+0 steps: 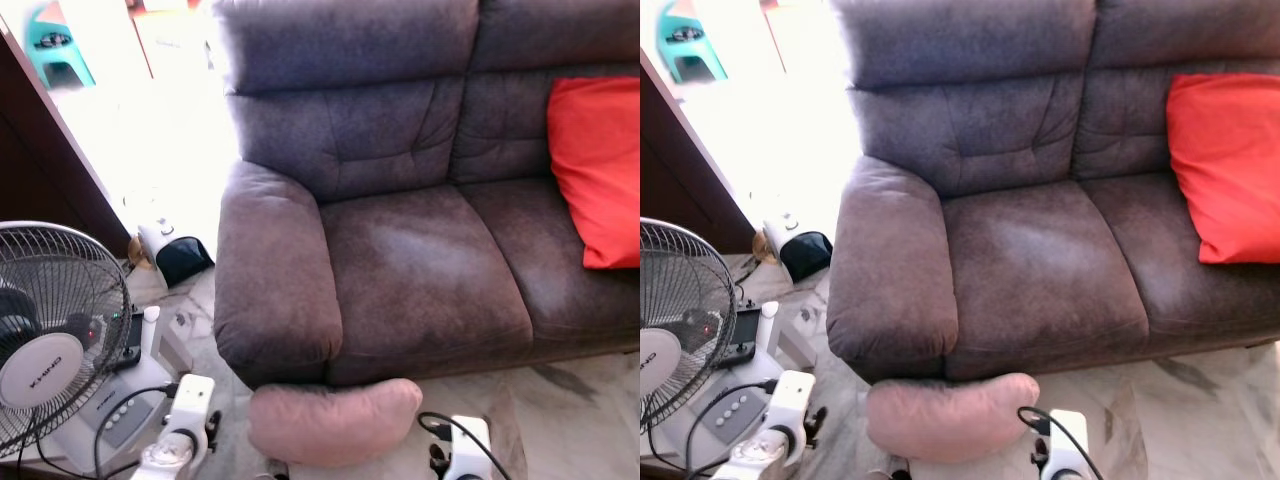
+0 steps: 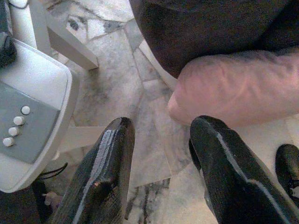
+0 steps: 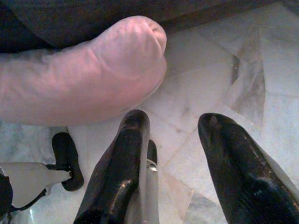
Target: Move the pillow to the sofa from floor
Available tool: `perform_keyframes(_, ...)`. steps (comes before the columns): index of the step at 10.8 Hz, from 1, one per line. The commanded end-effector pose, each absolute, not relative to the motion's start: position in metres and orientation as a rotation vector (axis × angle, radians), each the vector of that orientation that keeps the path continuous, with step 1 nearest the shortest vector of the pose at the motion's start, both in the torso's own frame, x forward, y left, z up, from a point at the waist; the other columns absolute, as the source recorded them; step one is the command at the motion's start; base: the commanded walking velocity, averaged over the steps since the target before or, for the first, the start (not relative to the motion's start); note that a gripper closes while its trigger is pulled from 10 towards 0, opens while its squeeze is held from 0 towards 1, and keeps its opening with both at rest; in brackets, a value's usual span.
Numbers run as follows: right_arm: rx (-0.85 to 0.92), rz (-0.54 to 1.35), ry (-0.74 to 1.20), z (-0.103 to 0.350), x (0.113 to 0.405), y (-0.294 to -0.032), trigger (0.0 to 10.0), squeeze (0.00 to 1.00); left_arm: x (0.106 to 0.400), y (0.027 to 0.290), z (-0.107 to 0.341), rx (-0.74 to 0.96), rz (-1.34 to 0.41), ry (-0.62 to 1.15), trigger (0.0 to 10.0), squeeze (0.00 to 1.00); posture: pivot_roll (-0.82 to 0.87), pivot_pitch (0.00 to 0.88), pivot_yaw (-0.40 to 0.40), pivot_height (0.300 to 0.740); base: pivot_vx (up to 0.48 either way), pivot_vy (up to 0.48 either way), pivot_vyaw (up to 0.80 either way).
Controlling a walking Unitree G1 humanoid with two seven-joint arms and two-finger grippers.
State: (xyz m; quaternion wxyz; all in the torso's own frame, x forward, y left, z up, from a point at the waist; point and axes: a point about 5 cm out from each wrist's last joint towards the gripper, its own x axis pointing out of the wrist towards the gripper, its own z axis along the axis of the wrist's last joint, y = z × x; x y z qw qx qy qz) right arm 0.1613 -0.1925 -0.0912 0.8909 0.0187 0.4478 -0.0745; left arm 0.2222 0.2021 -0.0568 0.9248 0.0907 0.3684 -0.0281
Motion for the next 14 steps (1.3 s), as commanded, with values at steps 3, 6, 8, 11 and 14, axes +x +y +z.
perform_keyframes(3,0.008,-0.122,0.927,-0.0910,0.1632,-0.1879,10.0,0.00,0.2145,0.2046,-0.0620,0.207,-0.048,0.799,10.0,0.00,0.07,0.051,0.015,0.740,0.225,0.000,0.20)
perform_keyframes(6,0.045,-0.145,0.926,-0.0911,0.1635,-0.1863,10.0,0.00,0.2123,0.2043,-0.0636,0.204,-0.052,0.811,10.0,0.00,0.06,0.053,0.013,0.740,0.359,0.000,0.00)
perform_keyframes(8,0.021,-0.128,0.923,-0.0904,0.1655,-0.1856,10.0,0.00,0.2115,0.2051,-0.0639,0.202,-0.047,0.812,10.0,0.00,0.06,0.058,0.012,0.740,0.347,0.000,0.00)
perform_keyframes(11,0.043,-0.138,0.923,-0.0909,0.1638,-0.1868,10.0,0.00,0.2119,0.2049,-0.0635,0.189,-0.048,0.804,10.0,0.00,0.07,0.065,0.012,0.740,0.000,0.000,0.17)
perform_keyframes(14,0.048,-0.138,0.925,-0.0912,0.1632,-0.1860,10.0,0.00,0.2105,0.2033,-0.0647,0.187,-0.052,0.810,10.0,0.00,0.06,0.051,0.012,0.740,0.000,0.000,0.00)
